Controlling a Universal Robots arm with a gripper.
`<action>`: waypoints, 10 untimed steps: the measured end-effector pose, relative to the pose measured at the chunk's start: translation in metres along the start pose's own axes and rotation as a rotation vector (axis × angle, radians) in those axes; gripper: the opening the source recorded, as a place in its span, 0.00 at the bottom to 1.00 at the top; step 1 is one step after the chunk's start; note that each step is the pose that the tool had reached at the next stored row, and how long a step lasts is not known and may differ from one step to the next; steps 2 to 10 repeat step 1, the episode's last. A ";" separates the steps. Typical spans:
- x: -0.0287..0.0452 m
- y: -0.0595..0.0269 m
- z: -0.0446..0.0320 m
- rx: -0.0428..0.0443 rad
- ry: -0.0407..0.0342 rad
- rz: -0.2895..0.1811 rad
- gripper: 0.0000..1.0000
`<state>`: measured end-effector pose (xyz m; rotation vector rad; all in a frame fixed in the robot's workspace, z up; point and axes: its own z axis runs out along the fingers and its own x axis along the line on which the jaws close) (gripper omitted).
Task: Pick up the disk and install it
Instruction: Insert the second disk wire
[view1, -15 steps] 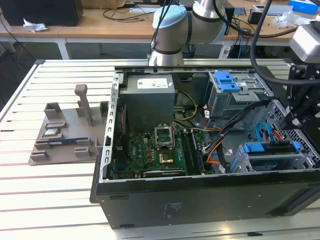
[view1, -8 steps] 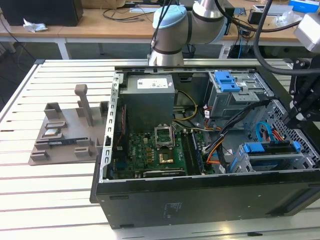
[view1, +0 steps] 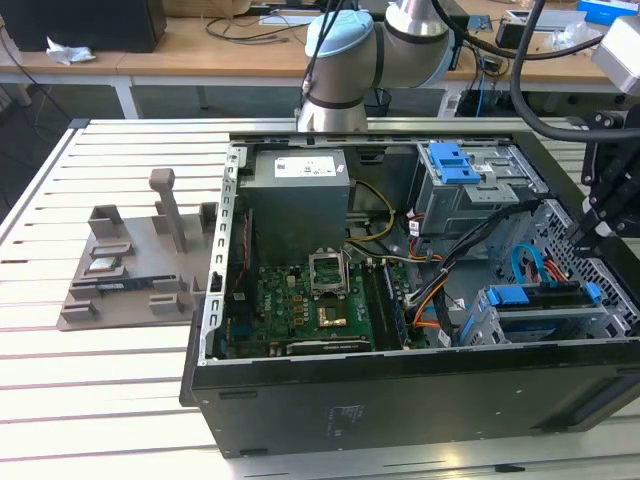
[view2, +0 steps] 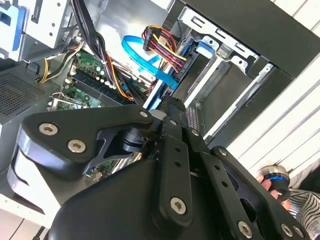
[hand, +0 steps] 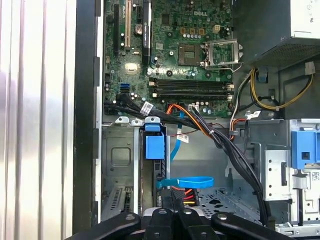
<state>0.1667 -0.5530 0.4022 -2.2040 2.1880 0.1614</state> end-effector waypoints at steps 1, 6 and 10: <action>0.0000 0.0000 0.0000 -0.0001 0.0000 0.000 0.11; 0.0000 0.0000 0.0000 -0.0001 0.0000 0.000 0.11; 0.0000 0.0000 0.0000 -0.0001 0.0000 0.000 0.11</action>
